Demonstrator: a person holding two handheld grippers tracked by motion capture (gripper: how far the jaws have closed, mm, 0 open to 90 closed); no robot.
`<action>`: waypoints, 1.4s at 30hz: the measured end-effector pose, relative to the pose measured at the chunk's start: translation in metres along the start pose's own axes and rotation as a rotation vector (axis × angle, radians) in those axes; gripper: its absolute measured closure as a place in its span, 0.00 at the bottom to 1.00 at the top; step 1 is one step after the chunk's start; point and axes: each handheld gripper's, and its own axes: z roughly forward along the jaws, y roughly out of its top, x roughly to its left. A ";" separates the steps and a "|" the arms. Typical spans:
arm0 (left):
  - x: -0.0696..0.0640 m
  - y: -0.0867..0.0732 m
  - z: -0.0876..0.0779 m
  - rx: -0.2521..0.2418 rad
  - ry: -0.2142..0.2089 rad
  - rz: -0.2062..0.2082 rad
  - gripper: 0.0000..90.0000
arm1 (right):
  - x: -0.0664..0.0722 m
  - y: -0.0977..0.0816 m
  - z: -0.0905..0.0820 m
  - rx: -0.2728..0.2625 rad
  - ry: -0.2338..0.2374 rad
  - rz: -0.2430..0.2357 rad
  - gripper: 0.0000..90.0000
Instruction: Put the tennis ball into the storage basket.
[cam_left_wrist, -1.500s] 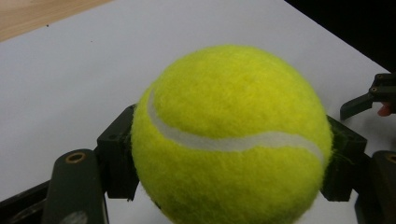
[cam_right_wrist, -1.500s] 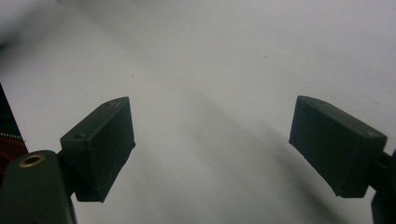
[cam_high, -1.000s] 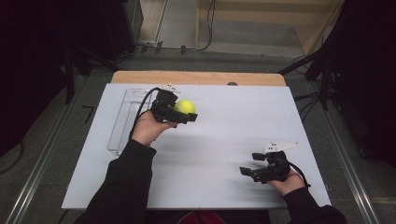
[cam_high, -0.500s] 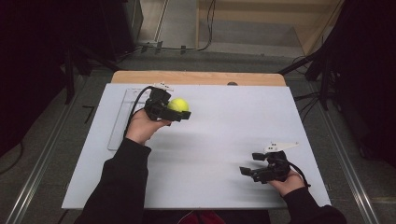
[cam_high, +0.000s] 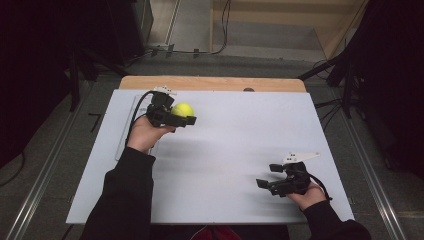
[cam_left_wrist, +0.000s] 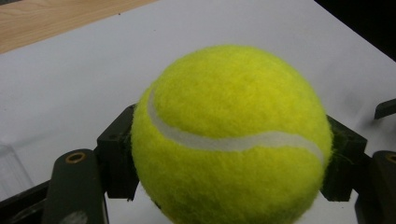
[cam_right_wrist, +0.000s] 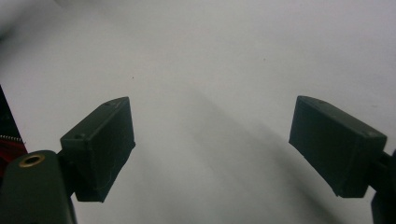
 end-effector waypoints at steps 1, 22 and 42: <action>0.003 -0.001 -0.001 0.000 0.003 -0.006 0.29 | 0.000 0.000 0.000 0.000 0.000 0.001 0.14; 0.028 -0.008 -0.018 -0.007 0.086 -0.057 0.29 | 0.000 0.000 0.000 0.000 0.001 -0.002 0.14; 0.046 -0.016 -0.032 -0.028 0.138 -0.115 0.28 | 0.000 0.001 0.000 0.000 0.001 -0.001 0.14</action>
